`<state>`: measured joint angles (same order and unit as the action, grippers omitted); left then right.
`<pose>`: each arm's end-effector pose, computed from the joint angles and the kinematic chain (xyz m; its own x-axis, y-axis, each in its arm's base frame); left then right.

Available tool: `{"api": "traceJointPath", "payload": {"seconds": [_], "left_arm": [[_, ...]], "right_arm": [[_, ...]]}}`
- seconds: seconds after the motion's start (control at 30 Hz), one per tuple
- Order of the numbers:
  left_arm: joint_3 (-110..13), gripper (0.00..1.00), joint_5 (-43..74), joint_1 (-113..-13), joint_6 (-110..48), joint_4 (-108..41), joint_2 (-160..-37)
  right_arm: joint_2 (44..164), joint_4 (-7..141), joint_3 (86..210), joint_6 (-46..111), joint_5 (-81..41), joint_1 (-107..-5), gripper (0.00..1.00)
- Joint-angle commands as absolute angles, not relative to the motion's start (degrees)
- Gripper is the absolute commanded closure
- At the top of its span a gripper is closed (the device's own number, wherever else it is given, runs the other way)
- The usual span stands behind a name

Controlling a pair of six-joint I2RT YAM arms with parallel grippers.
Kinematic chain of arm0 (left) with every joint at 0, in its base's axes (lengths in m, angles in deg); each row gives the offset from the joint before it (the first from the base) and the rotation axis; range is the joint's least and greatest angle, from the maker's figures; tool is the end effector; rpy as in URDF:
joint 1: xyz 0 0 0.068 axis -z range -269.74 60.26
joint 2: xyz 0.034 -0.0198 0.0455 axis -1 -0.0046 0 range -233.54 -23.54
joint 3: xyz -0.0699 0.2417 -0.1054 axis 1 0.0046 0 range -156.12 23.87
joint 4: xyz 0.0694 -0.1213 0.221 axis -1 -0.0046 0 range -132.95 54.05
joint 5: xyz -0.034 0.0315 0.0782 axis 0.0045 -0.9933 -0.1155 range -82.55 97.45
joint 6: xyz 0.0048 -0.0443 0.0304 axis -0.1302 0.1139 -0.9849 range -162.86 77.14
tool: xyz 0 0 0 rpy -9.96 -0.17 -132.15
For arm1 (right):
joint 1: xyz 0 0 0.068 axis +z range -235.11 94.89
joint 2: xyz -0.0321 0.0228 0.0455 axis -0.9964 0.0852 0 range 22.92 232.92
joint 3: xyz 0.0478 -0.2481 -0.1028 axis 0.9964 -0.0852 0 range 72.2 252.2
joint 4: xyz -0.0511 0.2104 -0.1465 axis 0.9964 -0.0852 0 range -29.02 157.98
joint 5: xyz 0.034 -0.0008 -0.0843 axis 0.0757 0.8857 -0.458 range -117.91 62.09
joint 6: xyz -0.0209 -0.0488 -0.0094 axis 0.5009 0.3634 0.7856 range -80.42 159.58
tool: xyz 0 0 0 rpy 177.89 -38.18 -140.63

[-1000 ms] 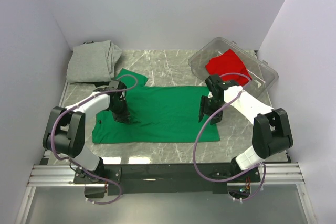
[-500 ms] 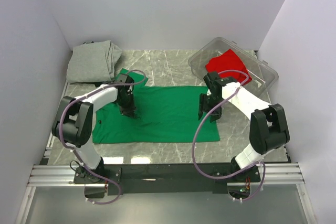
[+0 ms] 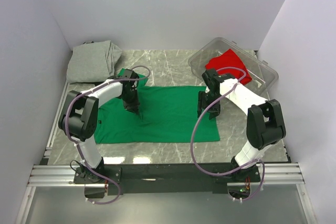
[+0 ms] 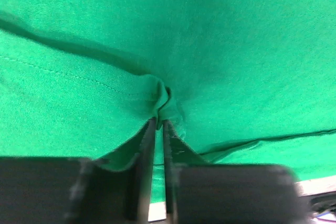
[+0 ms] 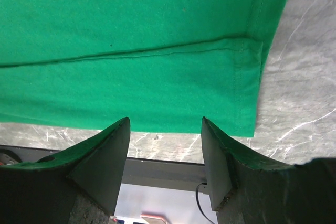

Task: Fold and stack the t-shirts
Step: Fold the tshirt

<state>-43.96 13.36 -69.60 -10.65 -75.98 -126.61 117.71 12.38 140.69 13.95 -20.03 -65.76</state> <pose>0.3201 -0.1212 0.1724 -0.9639 -0.2113 -0.1622 -0.1735 0.9600 -0.2199 0.2848 0.1053 0.2137 -0.9921 0.1056 -0.0684 0.0916 0.9788 0.1834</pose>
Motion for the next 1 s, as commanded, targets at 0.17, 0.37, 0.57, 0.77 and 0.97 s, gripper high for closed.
{"api": "traceJointPath", "payload": {"seconds": [0.17, 0.37, 0.57, 0.77, 0.97], "left_arm": [[-48.54, 0.52, 13.95, -69.35, -12.36, -75.24, -123.39], [-48.82, 0.39, 14.04, -70.40, -12.19, -74.02, -119.08], [-43.98, 0.37, 13.07, -74.79, -9.29, -73.57, -118.90], [-39.50, 0.37, 14.66, -77.78, -7.97, -70.85, -119.43], [-36.77, 0.37, 13.95, -79.01, -7.00, -69.88, -119.78]], "right_arm": [[118.81, 11.20, 144.71, 14.88, -21.49, -65.60, 0.36], [120.21, 12.16, 147.25, 15.67, -20.71, -65.69, 0.36], [123.64, 14.53, 150.69, 16.90, -19.03, -65.60, 0.35], [128.91, 18.57, 152.53, 18.48, -19.30, -65.60, 0.35], [130.59, 22.00, 149.99, 18.31, -18.68, -65.60, 0.35]]}}
